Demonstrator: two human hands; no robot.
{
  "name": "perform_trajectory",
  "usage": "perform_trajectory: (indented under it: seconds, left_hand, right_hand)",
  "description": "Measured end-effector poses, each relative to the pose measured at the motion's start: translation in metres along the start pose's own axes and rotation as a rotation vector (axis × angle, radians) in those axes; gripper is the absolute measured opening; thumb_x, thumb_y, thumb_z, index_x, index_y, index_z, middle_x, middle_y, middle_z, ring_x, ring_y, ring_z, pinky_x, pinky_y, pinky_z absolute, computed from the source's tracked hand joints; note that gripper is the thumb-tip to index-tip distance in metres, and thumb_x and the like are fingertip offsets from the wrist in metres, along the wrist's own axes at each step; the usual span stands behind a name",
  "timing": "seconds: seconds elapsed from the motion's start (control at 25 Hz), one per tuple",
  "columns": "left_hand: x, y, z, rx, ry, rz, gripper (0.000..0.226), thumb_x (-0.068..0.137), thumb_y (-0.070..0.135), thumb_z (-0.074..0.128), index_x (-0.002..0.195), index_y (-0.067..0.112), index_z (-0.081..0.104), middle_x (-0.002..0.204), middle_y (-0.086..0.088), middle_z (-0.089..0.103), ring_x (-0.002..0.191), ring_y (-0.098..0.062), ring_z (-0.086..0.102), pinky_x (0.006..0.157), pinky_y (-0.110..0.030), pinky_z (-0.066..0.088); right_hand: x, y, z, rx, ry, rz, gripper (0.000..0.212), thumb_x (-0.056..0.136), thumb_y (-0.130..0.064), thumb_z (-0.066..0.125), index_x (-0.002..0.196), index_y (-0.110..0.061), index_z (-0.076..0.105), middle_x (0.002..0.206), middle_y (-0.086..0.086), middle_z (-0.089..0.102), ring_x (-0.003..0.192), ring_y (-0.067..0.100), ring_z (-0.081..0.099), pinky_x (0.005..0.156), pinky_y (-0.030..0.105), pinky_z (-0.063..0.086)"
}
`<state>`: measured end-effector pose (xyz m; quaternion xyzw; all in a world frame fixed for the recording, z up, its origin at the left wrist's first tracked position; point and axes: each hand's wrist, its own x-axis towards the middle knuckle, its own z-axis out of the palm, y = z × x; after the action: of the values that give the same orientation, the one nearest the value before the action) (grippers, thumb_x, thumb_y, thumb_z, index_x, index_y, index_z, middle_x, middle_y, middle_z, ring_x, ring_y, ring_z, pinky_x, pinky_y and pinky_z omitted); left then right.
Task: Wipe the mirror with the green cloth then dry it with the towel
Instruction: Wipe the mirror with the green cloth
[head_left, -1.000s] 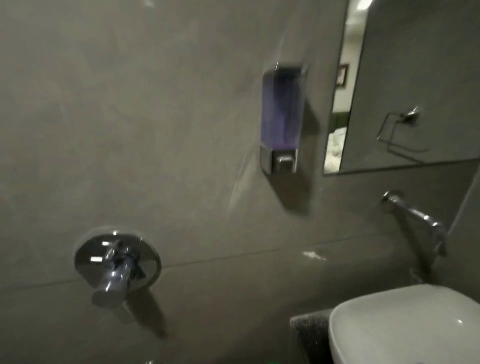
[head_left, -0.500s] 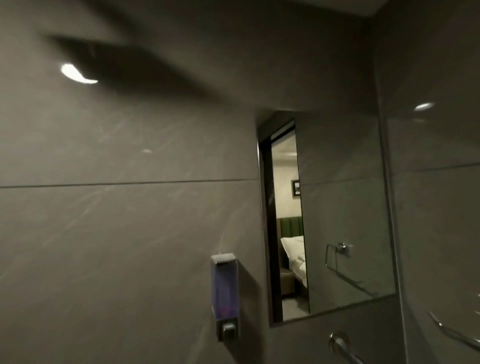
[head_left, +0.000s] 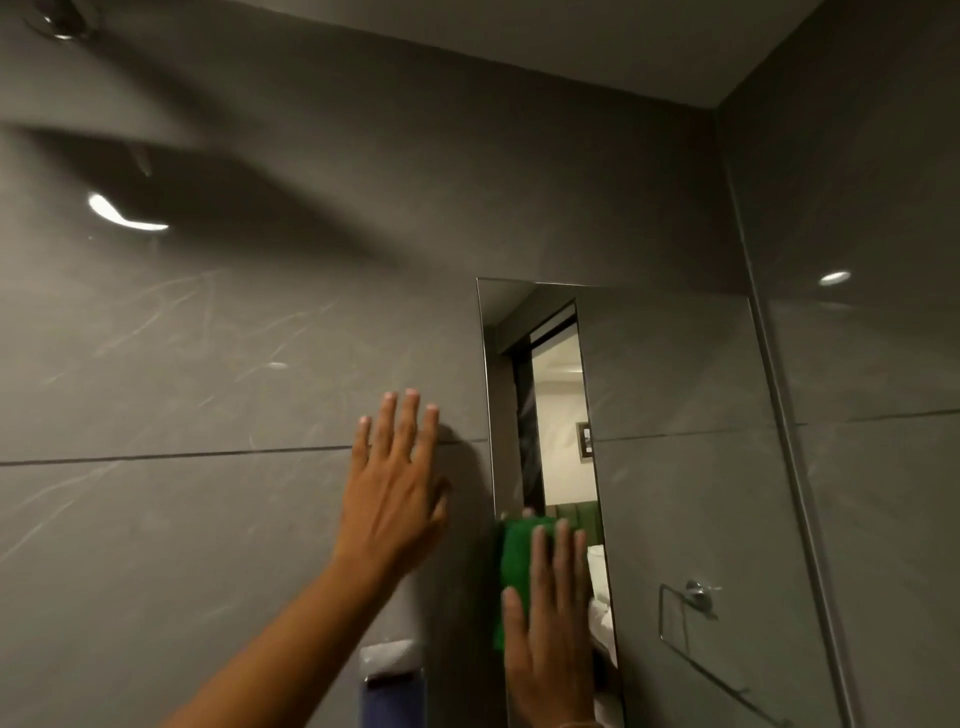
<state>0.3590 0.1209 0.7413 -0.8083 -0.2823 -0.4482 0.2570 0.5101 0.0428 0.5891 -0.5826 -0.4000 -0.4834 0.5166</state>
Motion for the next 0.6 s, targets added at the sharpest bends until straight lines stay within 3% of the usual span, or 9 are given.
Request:
perform_trajectory:
  seconds: [0.08, 0.16, 0.24, 0.36, 0.4, 0.48, 0.56, 0.6]
  left_hand:
    - [0.018, -0.027, 0.017, 0.054, 0.036, 0.084, 0.075, 0.102, 0.058, -0.003, 0.162, 0.014, -0.005, 0.176, -0.02, -0.002, 0.162, -0.037, -0.006, 0.134, -0.047, -0.009]
    - [0.012, -0.036, 0.034, 0.107, 0.112, 0.152, 0.081, 0.104, 0.056, 0.004, 0.156, 0.004, 0.037, 0.165, -0.024, 0.037, 0.153, -0.044, 0.037, 0.127, -0.051, 0.017]
    - [0.014, -0.042, 0.049, 0.117, 0.136, 0.18, 0.076, 0.104, 0.055, 0.021, 0.149, 0.002, 0.051, 0.159, -0.023, 0.047, 0.147, -0.044, 0.046, 0.124, -0.051, 0.022]
    - [0.017, -0.044, 0.053, 0.137, 0.275, 0.187, 0.076, 0.096, 0.053, 0.037, 0.149, 0.001, 0.052, 0.16, -0.022, 0.046, 0.148, -0.044, 0.043, 0.13, -0.045, 0.009]
    - [0.018, -0.044, 0.053, 0.146, 0.292, 0.187, 0.076, 0.096, 0.052, 0.037, 0.149, 0.0, 0.052, 0.159, -0.023, 0.046, 0.148, -0.044, 0.043, 0.13, -0.044, 0.008]
    - [0.017, -0.044, 0.053, 0.148, 0.3, 0.174, 0.076, 0.1, 0.054, 0.031, 0.148, 0.0, 0.052, 0.158, -0.024, 0.047, 0.147, -0.046, 0.044, 0.128, -0.046, 0.013]
    - [0.017, -0.042, 0.056, 0.123, 0.286, 0.163, 0.078, 0.103, 0.055, 0.02, 0.148, 0.0, 0.052, 0.158, -0.025, 0.048, 0.146, -0.046, 0.045, 0.124, -0.052, 0.022]
    - [0.017, -0.042, 0.058, 0.129, 0.305, 0.167, 0.077, 0.103, 0.054, 0.02, 0.148, 0.0, 0.052, 0.158, -0.025, 0.048, 0.147, -0.046, 0.045, 0.122, -0.053, 0.025]
  right_hand:
    - [0.017, 0.024, 0.029, -0.258, -0.102, -0.212, 0.071, 0.093, -0.049, 0.037, 0.156, -0.024, 0.017, 0.168, 0.004, 0.008, 0.156, 0.025, -0.002, 0.118, 0.049, 0.018]
    - [0.065, 0.027, 0.04, -0.266, -0.036, -0.248, 0.073, 0.093, -0.045, 0.039, 0.159, -0.026, 0.012, 0.169, 0.0, 0.004, 0.156, 0.028, 0.005, 0.123, 0.048, 0.01]
    - [0.152, 0.006, 0.046, -0.207, 0.004, -0.294, 0.071, 0.097, -0.044, 0.035, 0.159, -0.027, 0.007, 0.169, 0.0, 0.005, 0.156, 0.025, 0.0, 0.125, 0.047, 0.003]
    - [0.236, 0.02, 0.035, -0.269, -0.053, -0.465, 0.069, 0.097, -0.041, 0.038, 0.159, -0.029, 0.011, 0.168, 0.001, 0.012, 0.156, 0.025, 0.004, 0.126, 0.046, 0.003]
    - [0.252, 0.049, 0.019, -0.282, 0.016, -0.407, 0.067, 0.097, -0.038, 0.039, 0.158, -0.027, 0.014, 0.167, 0.003, 0.016, 0.156, 0.026, 0.01, 0.126, 0.048, 0.007]
    - [0.273, 0.124, -0.019, -0.303, 0.155, 0.036, 0.064, 0.096, -0.035, 0.039, 0.156, -0.018, 0.026, 0.163, 0.013, 0.027, 0.152, 0.033, 0.021, 0.121, 0.054, 0.019]
    - [0.269, 0.165, -0.049, -0.21, 0.24, 0.502, 0.067, 0.093, -0.037, 0.033, 0.155, -0.012, 0.029, 0.161, 0.017, 0.029, 0.15, 0.038, 0.021, 0.12, 0.054, 0.019]
    - [0.256, 0.161, -0.046, -0.194, 0.26, 0.55, 0.069, 0.092, -0.038, 0.03, 0.155, -0.011, 0.027, 0.162, 0.016, 0.028, 0.151, 0.039, 0.018, 0.122, 0.053, 0.016]
